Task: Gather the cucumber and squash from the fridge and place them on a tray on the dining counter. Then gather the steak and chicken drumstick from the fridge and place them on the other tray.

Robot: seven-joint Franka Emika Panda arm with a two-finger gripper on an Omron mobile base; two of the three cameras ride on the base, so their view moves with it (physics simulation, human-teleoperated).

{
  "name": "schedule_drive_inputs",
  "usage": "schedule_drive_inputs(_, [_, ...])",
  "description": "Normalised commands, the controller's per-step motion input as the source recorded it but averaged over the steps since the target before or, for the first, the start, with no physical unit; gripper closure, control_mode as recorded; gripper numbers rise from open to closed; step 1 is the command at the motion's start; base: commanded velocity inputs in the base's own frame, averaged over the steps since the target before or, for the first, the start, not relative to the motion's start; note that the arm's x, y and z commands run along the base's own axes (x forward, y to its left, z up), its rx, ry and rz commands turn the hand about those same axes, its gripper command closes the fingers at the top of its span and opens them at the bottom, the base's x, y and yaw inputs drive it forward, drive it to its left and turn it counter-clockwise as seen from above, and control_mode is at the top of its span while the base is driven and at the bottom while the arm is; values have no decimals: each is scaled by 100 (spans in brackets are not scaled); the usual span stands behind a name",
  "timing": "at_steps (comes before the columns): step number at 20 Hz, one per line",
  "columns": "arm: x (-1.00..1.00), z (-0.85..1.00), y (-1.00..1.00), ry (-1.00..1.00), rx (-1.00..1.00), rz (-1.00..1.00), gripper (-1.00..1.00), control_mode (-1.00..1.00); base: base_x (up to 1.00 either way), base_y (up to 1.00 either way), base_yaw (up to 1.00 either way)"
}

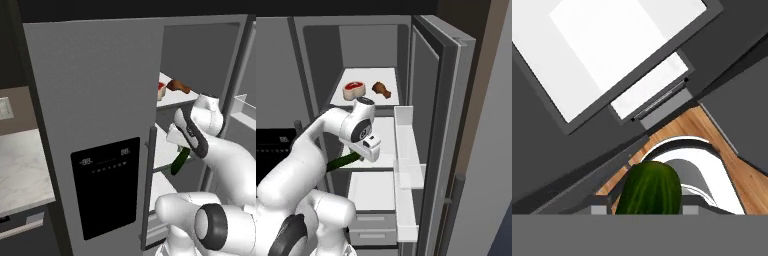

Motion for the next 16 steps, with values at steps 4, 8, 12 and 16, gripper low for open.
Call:
schedule_drive_inputs(4, [-66, 73, 0, 0, 0, 0, 100, -100, 0, 0, 0])
schedule_drive_inputs(8, [-47, 98, 1, -4, -1, 0, 100, -100, 0, 0, 0])
schedule_drive_inputs(12, [-50, 86, 2, -9, -2, 0, 100, -100, 0, 0, 0])
schedule_drive_inputs(16, [-64, 61, 32, -11, -9, 0, 100, -100, 0, 0, 0])
